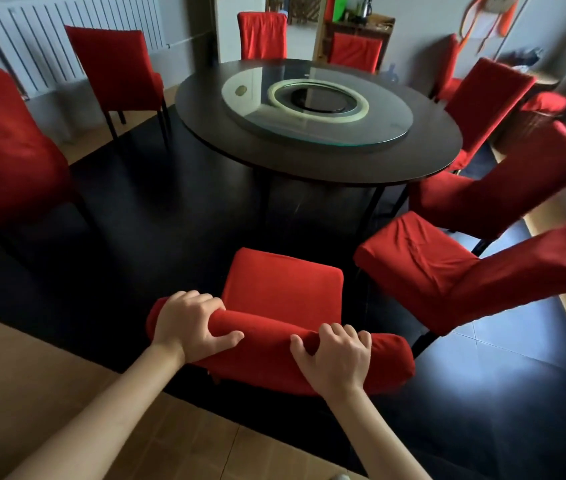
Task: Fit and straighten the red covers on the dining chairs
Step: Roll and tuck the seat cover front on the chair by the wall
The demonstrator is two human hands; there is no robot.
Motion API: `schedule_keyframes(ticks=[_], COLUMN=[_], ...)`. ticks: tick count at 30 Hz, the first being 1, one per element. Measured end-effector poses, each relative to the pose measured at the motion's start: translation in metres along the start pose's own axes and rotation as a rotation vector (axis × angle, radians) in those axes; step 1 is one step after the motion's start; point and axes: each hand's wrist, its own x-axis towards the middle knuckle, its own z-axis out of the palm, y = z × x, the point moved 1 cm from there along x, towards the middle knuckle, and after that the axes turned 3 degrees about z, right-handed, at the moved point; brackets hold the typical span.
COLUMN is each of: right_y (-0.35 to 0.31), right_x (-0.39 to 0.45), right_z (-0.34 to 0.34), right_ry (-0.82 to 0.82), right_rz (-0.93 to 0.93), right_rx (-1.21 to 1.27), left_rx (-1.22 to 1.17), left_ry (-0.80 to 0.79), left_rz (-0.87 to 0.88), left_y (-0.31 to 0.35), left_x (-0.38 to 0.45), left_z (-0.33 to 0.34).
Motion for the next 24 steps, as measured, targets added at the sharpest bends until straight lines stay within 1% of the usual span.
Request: schedule_keyframes(ticks=[4,9,16,24], right_y=[0.002,0.002,0.007,0.021], right_x=[0.007,0.026,0.072,0.119], right_z=[0.004,0.011,0.025,0.047], right_ry=[0.049,0.059,0.032,0.004], right_rz=[-0.010,-0.019,-0.024,-0.038], right_rx=[-0.003,-0.009,-0.039,-0.029], left_rx=[0.003,0.007,0.007,0.026], left_ry=[0.006,-0.008,-0.027,-0.011], left_rz=[-0.006,-0.027,-0.064,-0.092], left_y=[-0.003,-0.008,-0.015,-0.023], left_x=[0.006,0.022,0.060,0.102], left_z=[0.004,0.010,0.022,0.041])
